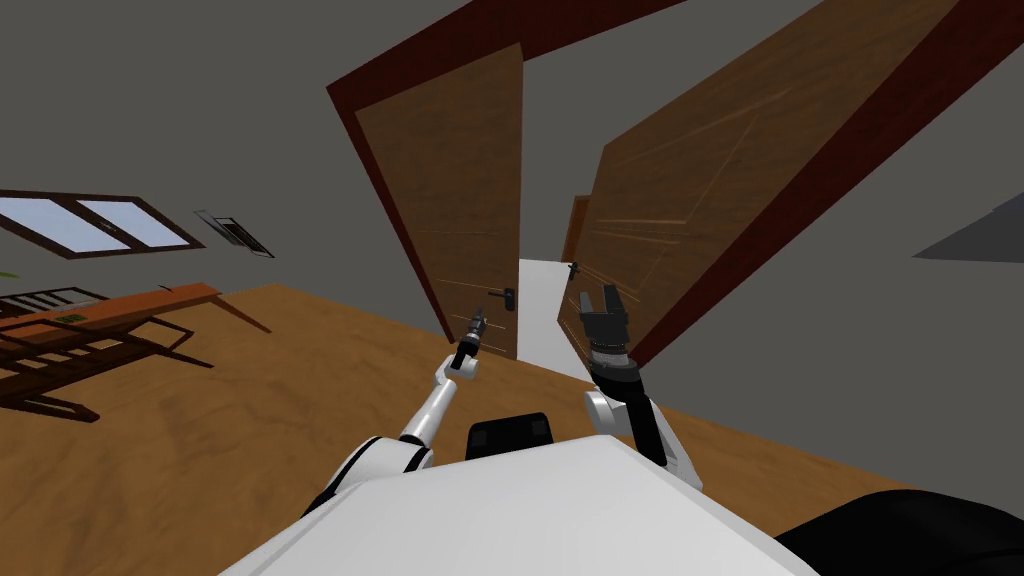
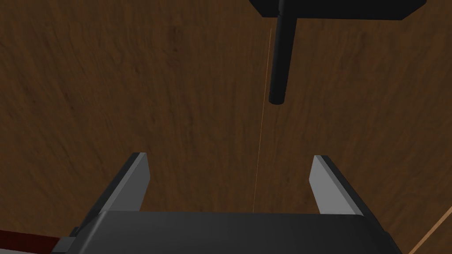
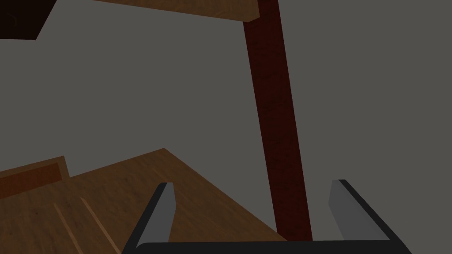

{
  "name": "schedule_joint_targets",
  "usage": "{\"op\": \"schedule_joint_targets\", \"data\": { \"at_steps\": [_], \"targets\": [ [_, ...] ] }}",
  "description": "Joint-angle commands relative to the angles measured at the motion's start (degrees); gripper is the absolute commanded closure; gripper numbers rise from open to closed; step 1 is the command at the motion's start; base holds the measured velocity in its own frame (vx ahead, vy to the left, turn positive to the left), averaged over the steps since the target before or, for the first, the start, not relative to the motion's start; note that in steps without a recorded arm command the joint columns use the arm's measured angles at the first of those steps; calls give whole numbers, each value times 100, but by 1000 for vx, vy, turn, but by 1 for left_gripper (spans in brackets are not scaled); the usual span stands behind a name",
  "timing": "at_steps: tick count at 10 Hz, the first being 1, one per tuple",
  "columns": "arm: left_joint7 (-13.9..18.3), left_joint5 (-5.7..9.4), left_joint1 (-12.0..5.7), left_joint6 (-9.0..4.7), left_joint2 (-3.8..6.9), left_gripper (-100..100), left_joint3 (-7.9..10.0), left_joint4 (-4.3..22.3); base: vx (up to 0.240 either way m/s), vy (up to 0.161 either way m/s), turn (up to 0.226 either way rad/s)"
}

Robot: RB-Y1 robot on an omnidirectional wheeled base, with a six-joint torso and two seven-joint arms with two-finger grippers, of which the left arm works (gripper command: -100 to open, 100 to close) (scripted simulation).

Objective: Push the door open

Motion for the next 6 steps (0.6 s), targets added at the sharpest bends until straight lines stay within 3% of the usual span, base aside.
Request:
{"op": "schedule_joint_targets", "data": {
  "at_steps": [1,6],
  "targets": [
    [-14,10,-145,-25,-51,-100,-27,270,74,43,-71],
    [-16,43,-522,-60,-165,-100,-114,947,76,47,-56]
  ]
}}
